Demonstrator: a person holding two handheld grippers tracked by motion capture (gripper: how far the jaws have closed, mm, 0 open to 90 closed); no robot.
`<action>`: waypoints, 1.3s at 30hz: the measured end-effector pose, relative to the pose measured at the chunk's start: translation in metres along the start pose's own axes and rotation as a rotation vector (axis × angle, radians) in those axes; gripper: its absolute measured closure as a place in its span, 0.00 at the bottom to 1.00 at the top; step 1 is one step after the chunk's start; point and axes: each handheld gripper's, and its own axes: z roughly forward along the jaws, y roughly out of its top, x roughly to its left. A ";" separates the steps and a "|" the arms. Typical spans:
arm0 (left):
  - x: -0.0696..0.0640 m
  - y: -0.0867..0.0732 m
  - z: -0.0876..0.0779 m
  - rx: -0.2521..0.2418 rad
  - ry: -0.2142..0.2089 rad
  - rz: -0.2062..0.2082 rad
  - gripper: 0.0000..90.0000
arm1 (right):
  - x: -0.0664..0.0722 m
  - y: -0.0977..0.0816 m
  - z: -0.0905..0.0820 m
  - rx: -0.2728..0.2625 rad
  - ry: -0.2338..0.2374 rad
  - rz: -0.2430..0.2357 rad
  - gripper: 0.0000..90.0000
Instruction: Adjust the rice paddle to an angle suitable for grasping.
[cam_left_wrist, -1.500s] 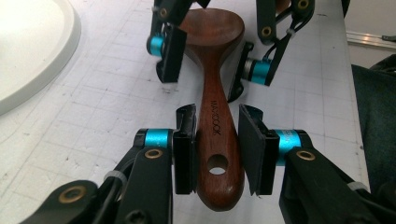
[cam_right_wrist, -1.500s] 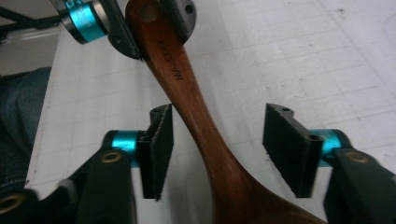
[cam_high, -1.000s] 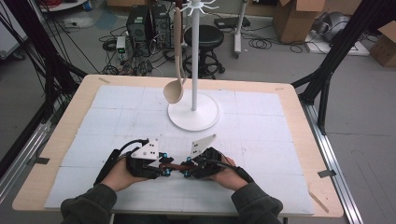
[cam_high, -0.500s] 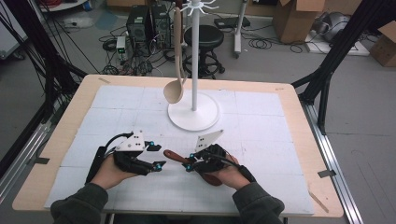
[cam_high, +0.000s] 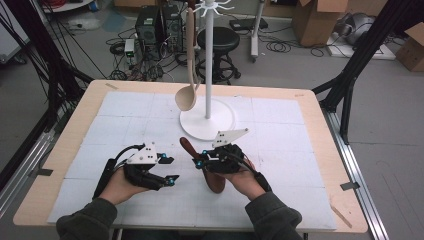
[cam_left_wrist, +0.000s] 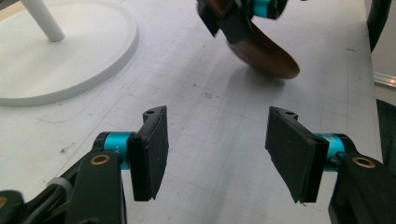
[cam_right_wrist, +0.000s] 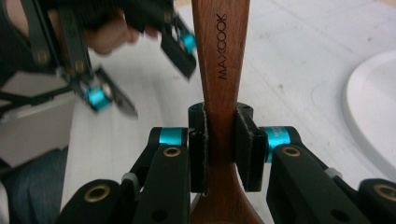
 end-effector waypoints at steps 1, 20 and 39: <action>-0.001 0.000 0.001 -0.001 -0.005 -0.001 0.44 | 0.001 0.002 0.001 -0.016 -0.009 0.008 0.86; -0.009 0.005 0.012 -0.003 -0.026 0.013 0.49 | 0.023 0.027 0.022 -0.099 0.006 0.018 0.86; -0.006 0.003 0.010 0.013 0.011 0.049 0.80 | 0.023 0.023 0.014 -0.115 0.018 0.023 0.83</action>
